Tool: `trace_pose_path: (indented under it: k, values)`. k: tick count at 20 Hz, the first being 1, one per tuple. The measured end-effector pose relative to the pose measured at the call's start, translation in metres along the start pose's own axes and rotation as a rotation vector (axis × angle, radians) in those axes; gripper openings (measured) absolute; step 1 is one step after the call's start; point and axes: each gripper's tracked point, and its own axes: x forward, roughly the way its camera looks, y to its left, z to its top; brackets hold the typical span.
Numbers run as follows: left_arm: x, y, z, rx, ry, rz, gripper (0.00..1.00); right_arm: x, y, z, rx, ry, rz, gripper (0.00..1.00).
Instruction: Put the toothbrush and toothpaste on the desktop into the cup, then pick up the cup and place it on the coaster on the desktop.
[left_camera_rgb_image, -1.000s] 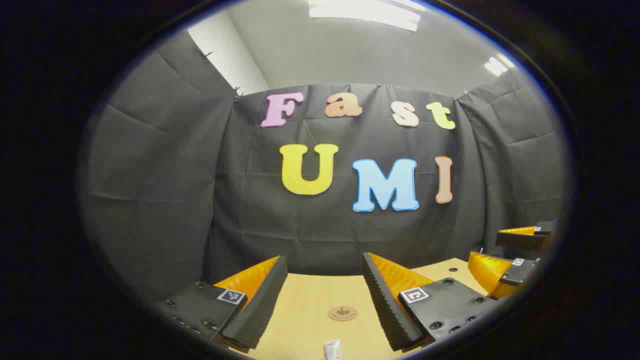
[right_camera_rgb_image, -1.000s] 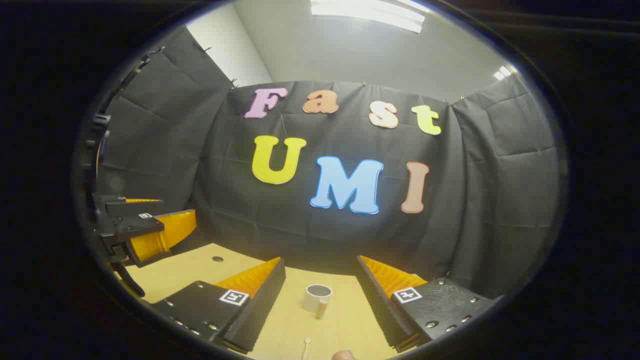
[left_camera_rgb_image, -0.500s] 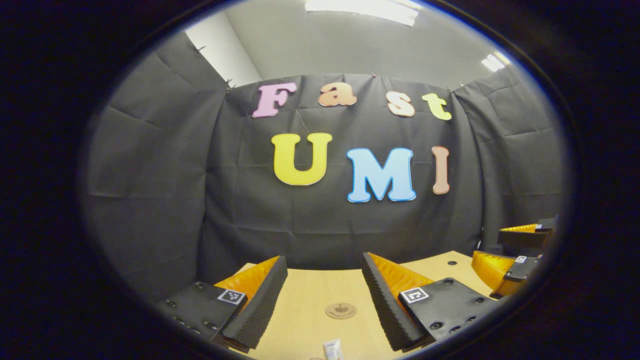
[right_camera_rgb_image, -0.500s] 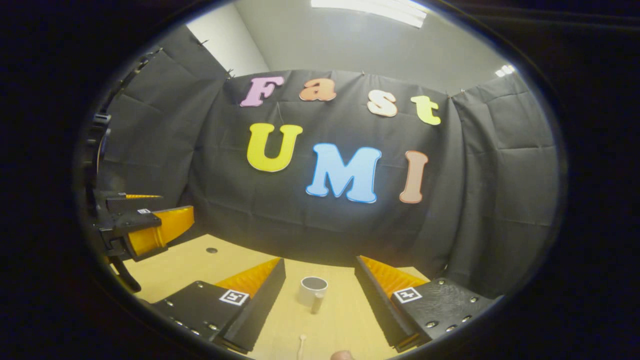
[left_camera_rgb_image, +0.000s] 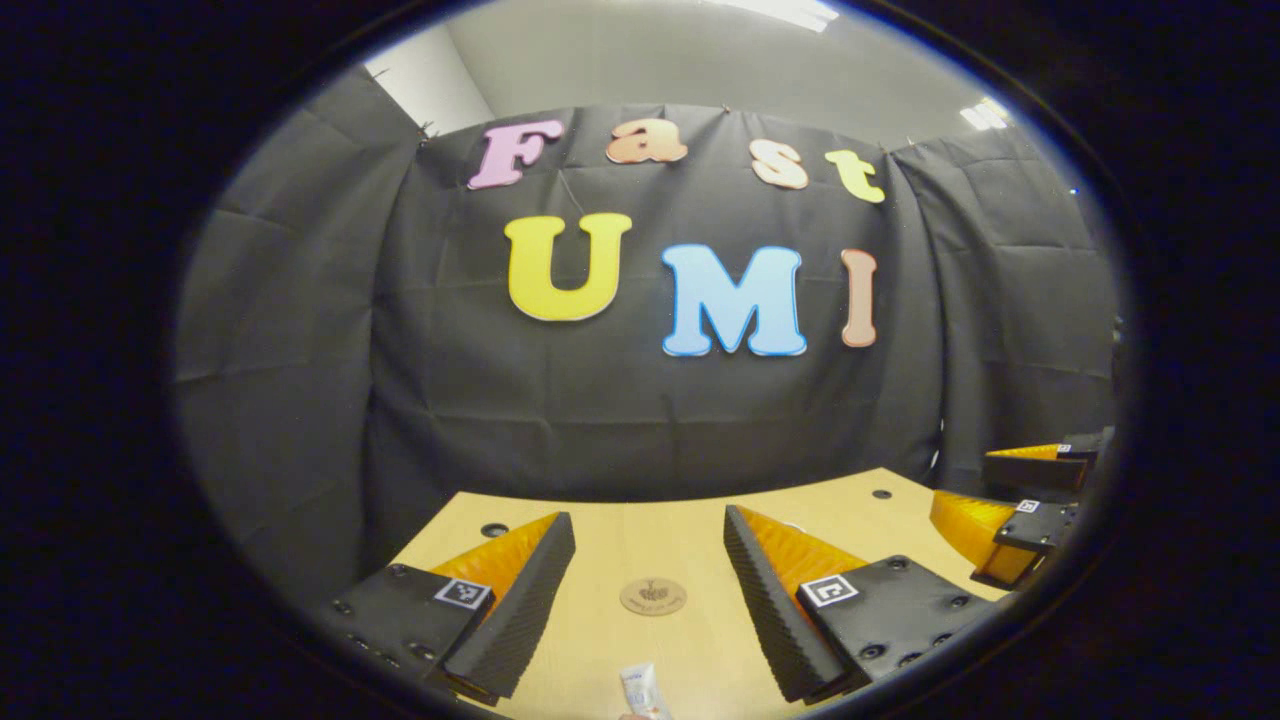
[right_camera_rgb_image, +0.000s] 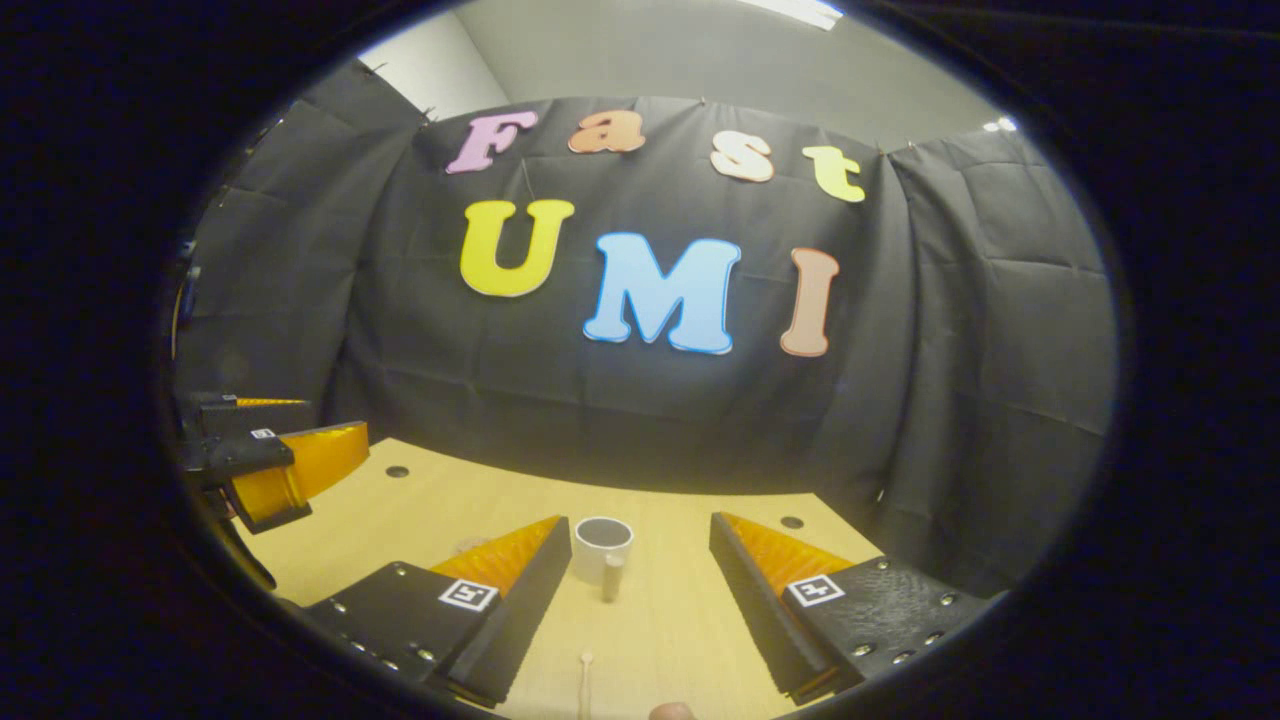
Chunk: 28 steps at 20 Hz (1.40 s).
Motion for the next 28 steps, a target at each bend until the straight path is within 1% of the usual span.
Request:
trace_pose_path:
  k: [1, 2, 3, 5, 9, 11, 14, 17, 19, 22, 25, 26, 27, 28]
  values:
    - [0.006, -0.004, -0.015, 0.003, 0.043, -0.011, 0.92, 0.005, -0.002, -0.011, 0.002, 0.045, 0.002, 0.9]
    - [0.012, -0.007, -0.031, 0.008, 0.093, -0.018, 0.92, 0.009, -0.001, -0.025, 0.005, 0.097, 0.009, 0.9]
    - [0.017, -0.009, -0.047, 0.008, 0.144, -0.026, 0.96, 0.017, 0.003, -0.035, 0.012, 0.148, 0.018, 0.89]
    - [0.023, -0.014, -0.076, -0.015, 0.248, -0.045, 0.96, 0.021, 0.008, -0.064, 0.027, 0.265, 0.05, 0.89]
    - [0.037, -0.004, -0.132, -0.02, 0.446, -0.027, 0.97, 0.02, 0.017, -0.121, 0.063, 0.496, 0.085, 0.9]
    - [0.044, -0.001, -0.162, -0.028, 0.554, -0.018, 0.96, 0.019, 0.02, -0.141, 0.081, 0.59, 0.093, 0.9]
    - [0.035, 0.011, -0.209, -0.024, 0.74, 0.004, 0.97, 0.016, 0.025, -0.173, 0.094, 0.726, 0.112, 0.9]
    - [0.03, 0.016, -0.241, -0.041, 0.871, 0.013, 0.97, 0.013, 0.034, -0.198, 0.088, 0.858, 0.144, 0.9]
    - [0.023, 0.019, -0.255, -0.053, 0.943, 0.019, 0.97, 0.005, 0.046, -0.218, 0.072, 0.949, 0.175, 0.9]
    - [0.011, 0.026, -0.275, -0.051, 1.029, 0.04, 0.97, -0.011, 0.059, -0.24, 0.08, 1.061, 0.215, 0.91]
    - [0.003, 0.025, -0.289, -0.069, 1.091, 0.043, 0.98, -0.018, 0.057, -0.253, 0.079, 1.139, 0.22, 0.92]
    - [0.002, 0.026, -0.293, -0.067, 1.103, 0.045, 0.93, -0.019, 0.055, -0.256, 0.073, 1.153, 0.216, 0.92]
    - [0.0, 0.026, -0.296, -0.067, 1.114, 0.044, 1.0, -0.02, 0.053, -0.259, 0.068, 1.166, 0.212, 0.92]
    - [-0.001, 0.025, -0.3, -0.07, 1.125, 0.043, 0.98, -0.022, 0.053, -0.263, 0.065, 1.18, 0.208, 0.91]
